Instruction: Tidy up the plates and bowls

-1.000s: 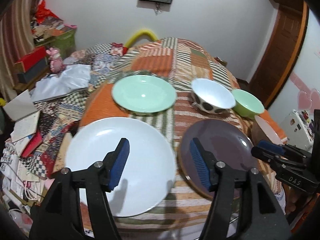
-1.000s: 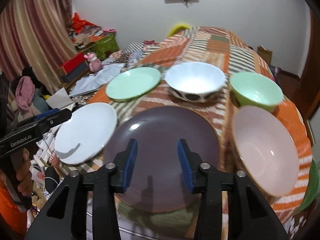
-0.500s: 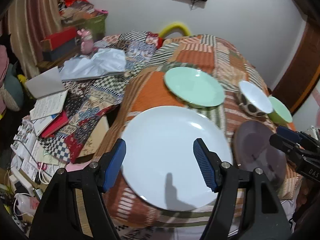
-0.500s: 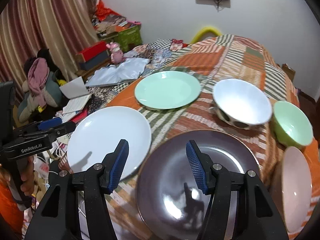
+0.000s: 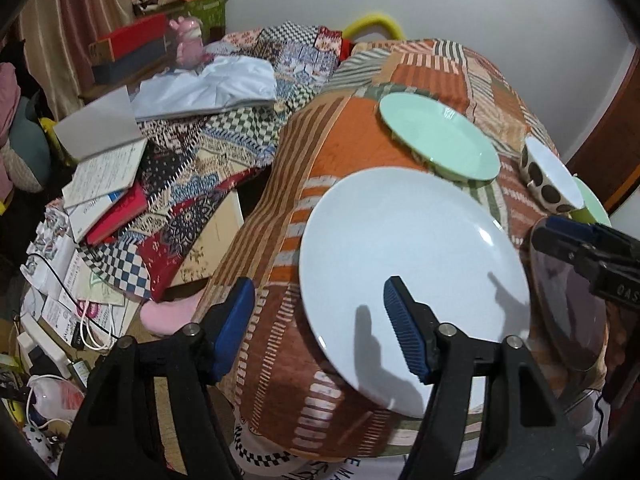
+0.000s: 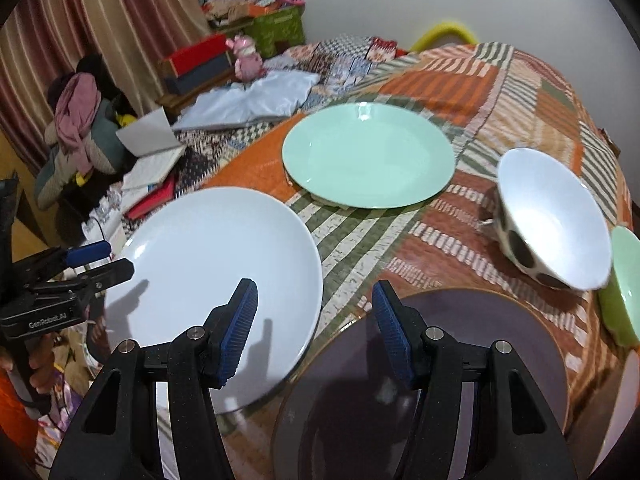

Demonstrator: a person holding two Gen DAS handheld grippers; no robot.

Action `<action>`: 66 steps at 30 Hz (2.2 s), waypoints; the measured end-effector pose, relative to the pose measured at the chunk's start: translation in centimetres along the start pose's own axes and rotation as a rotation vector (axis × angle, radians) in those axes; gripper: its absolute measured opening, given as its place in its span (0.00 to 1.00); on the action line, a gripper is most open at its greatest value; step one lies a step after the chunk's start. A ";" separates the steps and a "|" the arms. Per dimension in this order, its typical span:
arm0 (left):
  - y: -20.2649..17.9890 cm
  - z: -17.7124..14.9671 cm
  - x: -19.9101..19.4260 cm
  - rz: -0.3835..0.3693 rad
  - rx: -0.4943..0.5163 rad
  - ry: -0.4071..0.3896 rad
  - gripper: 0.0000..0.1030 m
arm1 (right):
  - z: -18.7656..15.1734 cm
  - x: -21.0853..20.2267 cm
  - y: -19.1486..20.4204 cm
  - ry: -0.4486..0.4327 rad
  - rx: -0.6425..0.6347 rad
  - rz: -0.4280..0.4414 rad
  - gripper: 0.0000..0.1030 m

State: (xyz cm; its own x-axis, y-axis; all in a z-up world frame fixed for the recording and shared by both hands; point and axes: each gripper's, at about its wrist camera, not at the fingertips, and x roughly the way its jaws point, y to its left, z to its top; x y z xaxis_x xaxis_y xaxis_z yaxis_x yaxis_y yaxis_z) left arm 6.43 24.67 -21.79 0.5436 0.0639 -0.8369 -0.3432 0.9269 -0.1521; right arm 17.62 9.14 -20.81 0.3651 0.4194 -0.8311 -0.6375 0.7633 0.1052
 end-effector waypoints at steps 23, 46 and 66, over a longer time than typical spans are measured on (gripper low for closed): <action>1.6 -0.6 0.9 -0.063 -0.034 0.027 0.21 | 0.1 3.3 1.2 0.133 -0.042 0.062 0.21; 0.9 -1.3 -0.1 -0.087 -0.052 0.026 0.27 | -0.5 2.1 0.7 0.107 0.003 0.088 0.24; -4.3 0.2 -3.4 -0.149 0.029 -0.076 0.27 | -2.3 -3.6 -2.4 -0.010 0.096 0.037 0.24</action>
State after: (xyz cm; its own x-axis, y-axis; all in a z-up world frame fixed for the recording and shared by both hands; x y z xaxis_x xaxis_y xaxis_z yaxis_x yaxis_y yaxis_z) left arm 6.24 20.51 -18.21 0.6432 -0.0479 -0.7642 -0.2330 0.9384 -0.2550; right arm 16.30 4.66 -19.28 0.3497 0.4527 -0.8202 -0.5825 0.7908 0.1881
